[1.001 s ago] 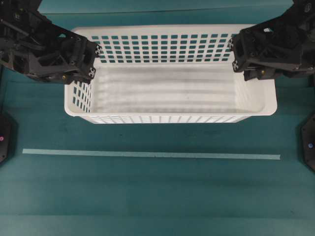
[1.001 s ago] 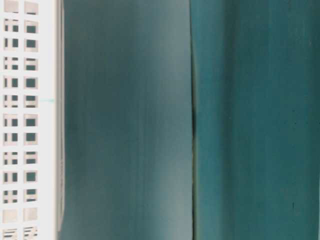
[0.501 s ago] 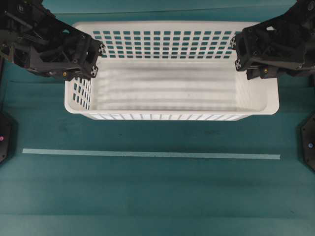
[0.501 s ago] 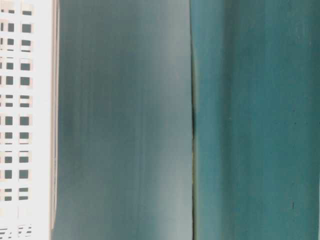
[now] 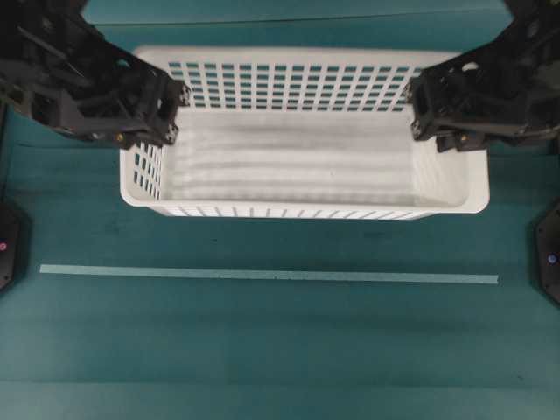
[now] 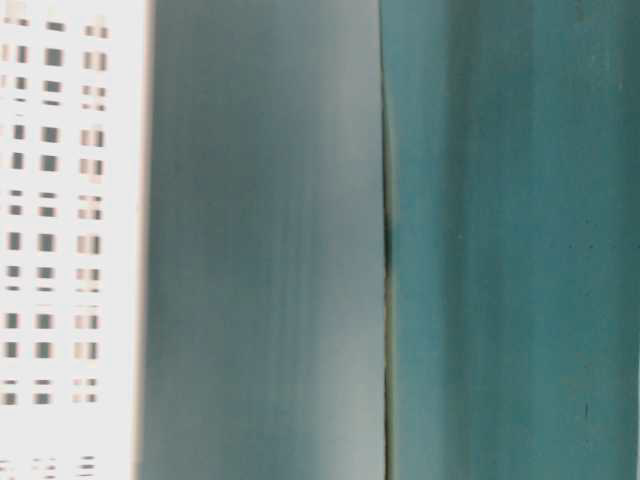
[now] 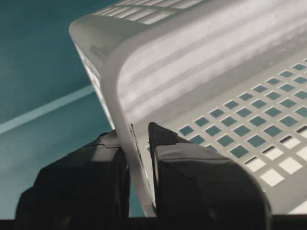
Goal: Lift the white basket with both hands.
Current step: 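Lower the held basket back onto the table with both grippers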
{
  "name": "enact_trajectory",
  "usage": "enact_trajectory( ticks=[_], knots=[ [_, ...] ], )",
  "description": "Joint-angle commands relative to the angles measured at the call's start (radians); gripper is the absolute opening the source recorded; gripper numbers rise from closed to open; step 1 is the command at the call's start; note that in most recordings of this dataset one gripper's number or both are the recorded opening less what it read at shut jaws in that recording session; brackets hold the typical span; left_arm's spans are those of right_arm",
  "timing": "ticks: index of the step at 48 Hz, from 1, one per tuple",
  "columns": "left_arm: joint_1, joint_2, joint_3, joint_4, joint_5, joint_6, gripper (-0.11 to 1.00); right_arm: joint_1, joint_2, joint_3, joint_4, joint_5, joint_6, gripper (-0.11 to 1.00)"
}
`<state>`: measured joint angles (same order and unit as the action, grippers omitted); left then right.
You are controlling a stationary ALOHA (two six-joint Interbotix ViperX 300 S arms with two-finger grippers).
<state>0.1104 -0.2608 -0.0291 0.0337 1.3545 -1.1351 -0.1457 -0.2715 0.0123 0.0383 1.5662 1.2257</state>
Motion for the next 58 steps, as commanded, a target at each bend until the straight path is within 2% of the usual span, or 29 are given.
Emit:
enact_trajectory(
  ticks=[1,23,34,40,52,58],
  knots=[
    [-0.008,0.009,0.018,-0.002,-0.051,0.02,0.09,0.011,0.029,0.038,0.009,-0.051,-0.029,0.25],
    [-0.011,0.0,0.268,0.0,-0.196,0.006,0.09,0.015,0.025,0.262,0.018,-0.27,-0.017,0.25],
    [-0.011,0.003,0.396,-0.002,-0.31,-0.043,0.08,0.025,0.031,0.393,0.023,-0.402,0.055,0.25],
    [-0.011,0.005,0.436,-0.002,-0.333,-0.052,0.06,0.031,0.031,0.451,0.023,-0.466,0.084,0.25],
    [-0.02,0.023,0.512,-0.002,-0.376,-0.064,0.06,0.038,0.041,0.525,0.023,-0.558,0.106,0.25],
    [-0.037,0.046,0.566,-0.002,-0.448,-0.114,0.06,0.04,0.054,0.546,0.023,-0.581,0.106,0.25]
  ],
)
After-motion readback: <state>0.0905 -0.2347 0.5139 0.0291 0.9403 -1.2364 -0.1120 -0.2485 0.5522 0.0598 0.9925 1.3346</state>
